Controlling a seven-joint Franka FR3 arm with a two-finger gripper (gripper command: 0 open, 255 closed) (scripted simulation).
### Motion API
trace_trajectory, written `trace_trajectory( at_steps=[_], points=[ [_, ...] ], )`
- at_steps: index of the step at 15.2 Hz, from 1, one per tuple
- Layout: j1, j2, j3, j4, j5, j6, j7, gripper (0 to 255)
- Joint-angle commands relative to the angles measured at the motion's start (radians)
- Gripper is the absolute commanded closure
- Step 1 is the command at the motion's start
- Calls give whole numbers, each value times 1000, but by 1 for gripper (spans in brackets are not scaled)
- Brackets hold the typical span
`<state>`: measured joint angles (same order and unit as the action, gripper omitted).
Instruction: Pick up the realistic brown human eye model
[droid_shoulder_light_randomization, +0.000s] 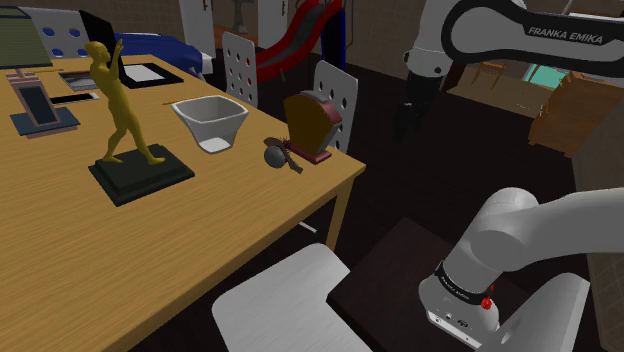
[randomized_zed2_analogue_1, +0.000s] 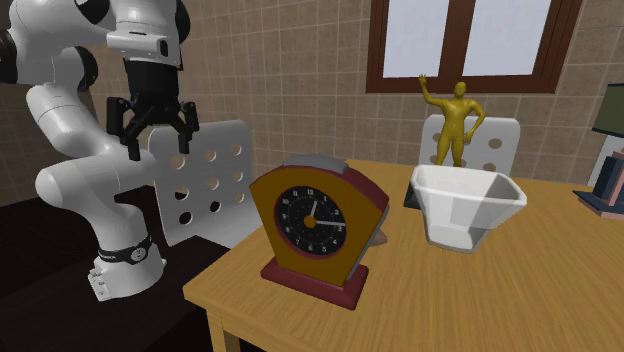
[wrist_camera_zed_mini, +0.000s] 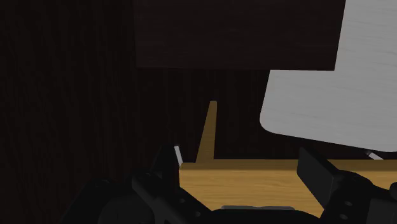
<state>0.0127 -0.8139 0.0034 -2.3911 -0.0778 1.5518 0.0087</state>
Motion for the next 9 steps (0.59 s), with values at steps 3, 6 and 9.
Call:
trace_trajectory(
  at_steps=[3,6,9],
  points=[
    [4,66,23,24,24,40,41,0],
    [8,169,55,70,53,96,100,0],
    [10,275,84,128,76,145,156,0]
  ],
)
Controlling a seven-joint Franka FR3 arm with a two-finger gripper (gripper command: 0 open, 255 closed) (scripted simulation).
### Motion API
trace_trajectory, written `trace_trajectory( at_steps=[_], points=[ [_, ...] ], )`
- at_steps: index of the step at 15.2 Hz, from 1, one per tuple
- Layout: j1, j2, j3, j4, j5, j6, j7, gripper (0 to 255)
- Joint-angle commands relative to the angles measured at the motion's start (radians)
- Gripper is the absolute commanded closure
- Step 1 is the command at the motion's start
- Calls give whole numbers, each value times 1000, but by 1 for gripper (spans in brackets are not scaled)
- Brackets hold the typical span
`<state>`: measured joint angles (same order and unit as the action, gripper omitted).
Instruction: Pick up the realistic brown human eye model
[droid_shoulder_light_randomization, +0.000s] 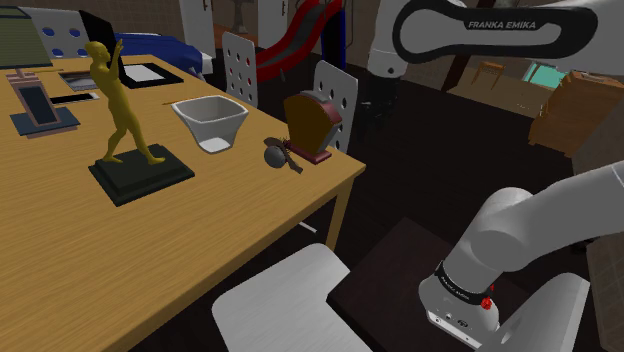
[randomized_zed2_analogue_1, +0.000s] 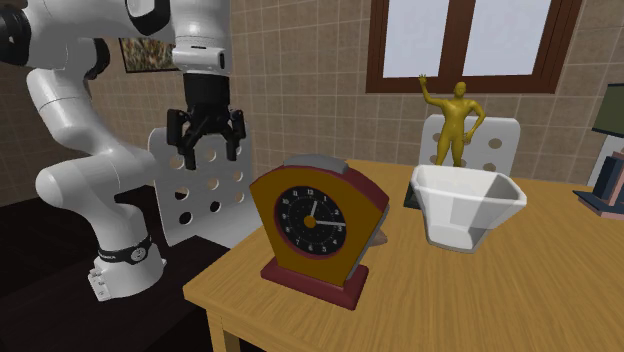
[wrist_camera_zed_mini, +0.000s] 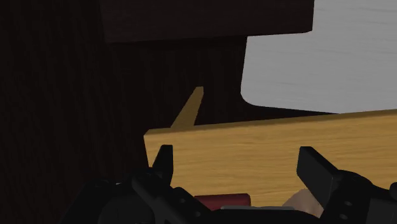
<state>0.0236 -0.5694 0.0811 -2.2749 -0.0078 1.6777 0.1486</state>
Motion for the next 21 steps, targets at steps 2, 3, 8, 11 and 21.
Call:
trace_trajectory(
  at_steps=[2,3,8,11,21],
  points=[
    [0,103,25,57,17,48,52,0],
    [1,140,33,82,21,60,71,0],
    [3,325,71,223,31,109,159,0],
    [7,440,89,325,28,125,212,0],
    [32,754,114,632,-1,140,339,0]
  ],
)
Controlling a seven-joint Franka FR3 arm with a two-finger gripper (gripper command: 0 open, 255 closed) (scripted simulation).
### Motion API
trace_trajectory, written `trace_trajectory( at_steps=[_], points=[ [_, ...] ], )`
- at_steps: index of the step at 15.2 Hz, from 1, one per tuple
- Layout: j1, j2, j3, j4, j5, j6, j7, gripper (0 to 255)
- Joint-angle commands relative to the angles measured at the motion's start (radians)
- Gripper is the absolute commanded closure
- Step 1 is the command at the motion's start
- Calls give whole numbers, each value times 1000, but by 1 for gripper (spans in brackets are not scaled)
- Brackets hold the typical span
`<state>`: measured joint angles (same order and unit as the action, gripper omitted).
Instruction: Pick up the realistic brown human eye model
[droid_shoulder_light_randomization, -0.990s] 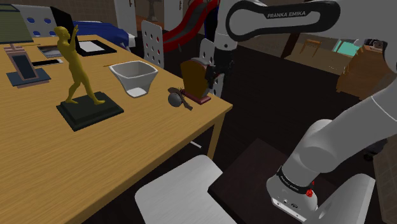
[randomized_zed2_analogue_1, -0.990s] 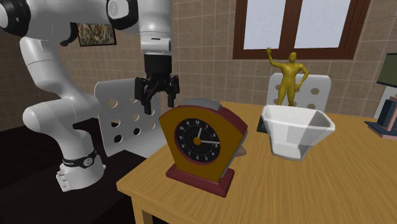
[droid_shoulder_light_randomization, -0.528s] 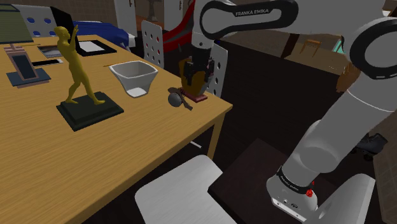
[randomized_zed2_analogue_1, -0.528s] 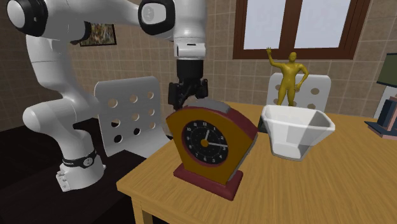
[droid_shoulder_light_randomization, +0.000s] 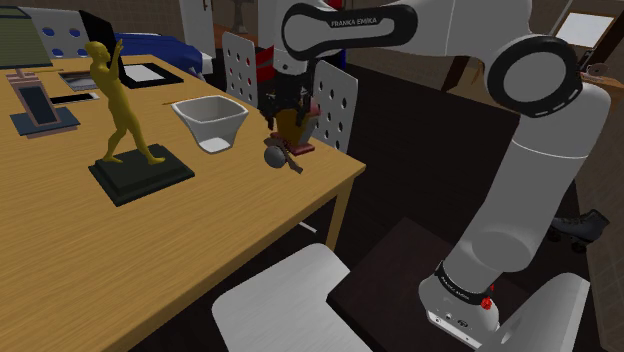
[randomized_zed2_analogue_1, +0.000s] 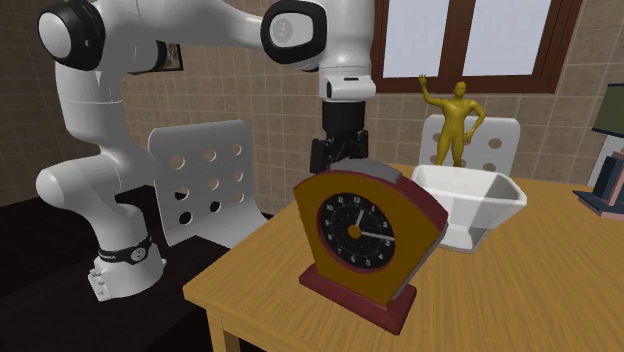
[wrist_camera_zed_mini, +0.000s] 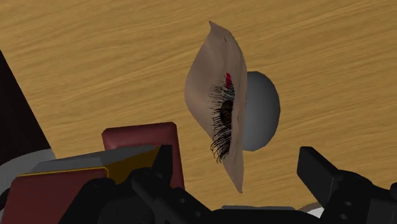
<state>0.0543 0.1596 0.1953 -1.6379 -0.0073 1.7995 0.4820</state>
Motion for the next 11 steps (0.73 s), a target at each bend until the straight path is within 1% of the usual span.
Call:
trace_trajectory(
  at_steps=[1,5,7,8,11],
  points=[
    [1,26,-1,-18,-2,31,5,0],
    [1,32,-1,-64,-3,83,5,0],
    [1,33,-1,-70,-4,90,5,0],
    [0,34,-1,-68,-4,89,4,255],
    [0,34,-2,-69,-3,90,4,255]
  ],
)
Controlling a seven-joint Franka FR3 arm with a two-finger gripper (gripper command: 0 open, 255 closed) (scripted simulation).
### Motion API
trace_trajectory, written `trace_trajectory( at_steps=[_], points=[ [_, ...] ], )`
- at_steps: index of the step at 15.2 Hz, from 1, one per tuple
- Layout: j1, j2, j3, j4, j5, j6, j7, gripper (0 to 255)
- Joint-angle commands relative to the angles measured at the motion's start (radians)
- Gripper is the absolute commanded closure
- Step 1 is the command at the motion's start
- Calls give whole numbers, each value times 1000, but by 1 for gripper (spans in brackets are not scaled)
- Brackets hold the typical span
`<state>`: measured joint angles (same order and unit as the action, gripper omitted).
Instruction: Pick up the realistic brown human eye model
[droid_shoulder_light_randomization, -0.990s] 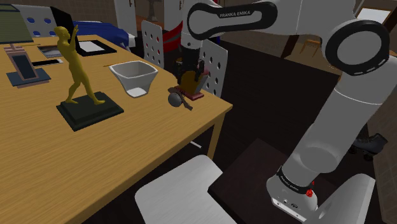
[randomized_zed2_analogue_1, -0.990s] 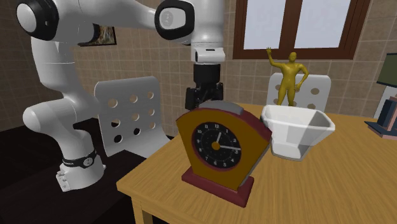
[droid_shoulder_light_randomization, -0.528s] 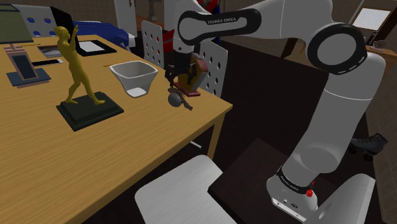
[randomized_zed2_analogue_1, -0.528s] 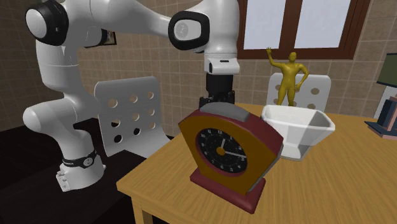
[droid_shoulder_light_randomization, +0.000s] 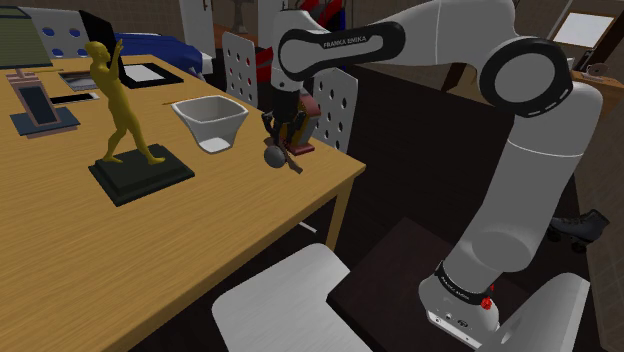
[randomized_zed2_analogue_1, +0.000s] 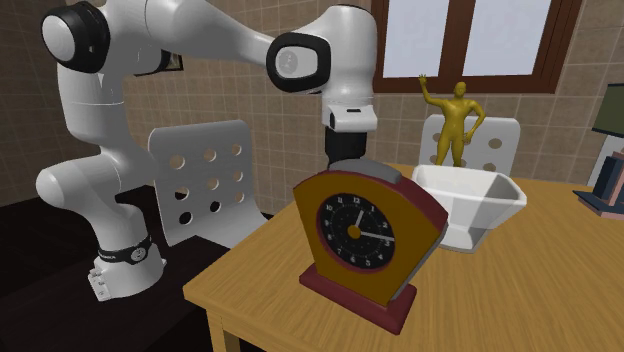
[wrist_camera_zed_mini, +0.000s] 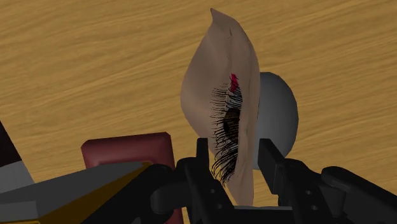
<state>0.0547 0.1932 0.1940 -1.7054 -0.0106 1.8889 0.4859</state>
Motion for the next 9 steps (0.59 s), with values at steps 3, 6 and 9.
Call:
trace_trajectory(
  at_steps=[3,6,9],
  points=[
    [0,0,0,-1,0,0,0,255],
    [0,-1,0,-3,0,1,1,255],
    [1,-6,1,31,1,-38,1,255]
  ],
)
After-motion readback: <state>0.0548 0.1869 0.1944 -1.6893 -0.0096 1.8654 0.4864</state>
